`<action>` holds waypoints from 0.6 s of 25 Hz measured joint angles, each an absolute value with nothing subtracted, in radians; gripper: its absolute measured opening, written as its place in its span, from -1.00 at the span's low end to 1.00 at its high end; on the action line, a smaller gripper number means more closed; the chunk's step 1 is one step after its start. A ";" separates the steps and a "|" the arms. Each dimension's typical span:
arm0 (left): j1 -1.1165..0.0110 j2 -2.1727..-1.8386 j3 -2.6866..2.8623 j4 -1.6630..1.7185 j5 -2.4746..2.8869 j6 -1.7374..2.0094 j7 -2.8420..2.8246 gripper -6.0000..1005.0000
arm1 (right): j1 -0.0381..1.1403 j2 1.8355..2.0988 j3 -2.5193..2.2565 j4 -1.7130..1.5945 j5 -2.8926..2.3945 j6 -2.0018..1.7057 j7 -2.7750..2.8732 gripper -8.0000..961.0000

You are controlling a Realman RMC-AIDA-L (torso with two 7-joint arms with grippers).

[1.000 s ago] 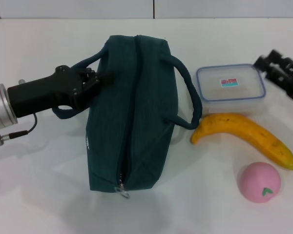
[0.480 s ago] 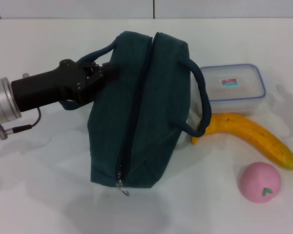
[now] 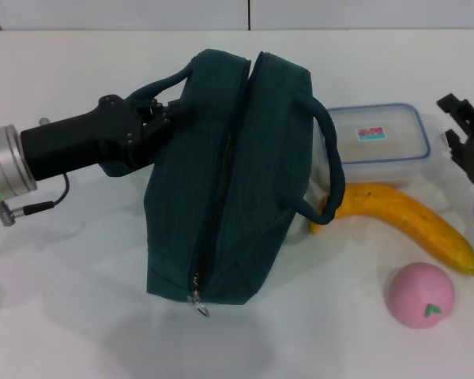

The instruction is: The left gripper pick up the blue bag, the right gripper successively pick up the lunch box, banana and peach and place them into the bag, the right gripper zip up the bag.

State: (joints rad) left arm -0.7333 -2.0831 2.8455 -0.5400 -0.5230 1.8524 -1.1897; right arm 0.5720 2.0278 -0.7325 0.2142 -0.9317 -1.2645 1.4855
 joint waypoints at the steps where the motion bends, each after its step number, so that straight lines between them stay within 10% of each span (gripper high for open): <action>1: -0.733 -2.083 2.845 -0.540 -0.523 1.853 -1.190 -0.93 | 0.575 2.028 -0.704 0.217 -0.964 -1.256 1.491 0.78; 15: -0.726 -2.086 2.844 -0.540 -0.534 1.858 -1.183 -0.93 | 0.570 2.028 -0.326 0.249 -1.361 -1.179 1.509 0.78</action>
State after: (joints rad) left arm -0.7259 -2.0861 2.8440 -0.5399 -0.5338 1.8576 -1.1831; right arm 0.5697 2.0278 -0.3256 0.2494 -1.3609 -1.1790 1.5093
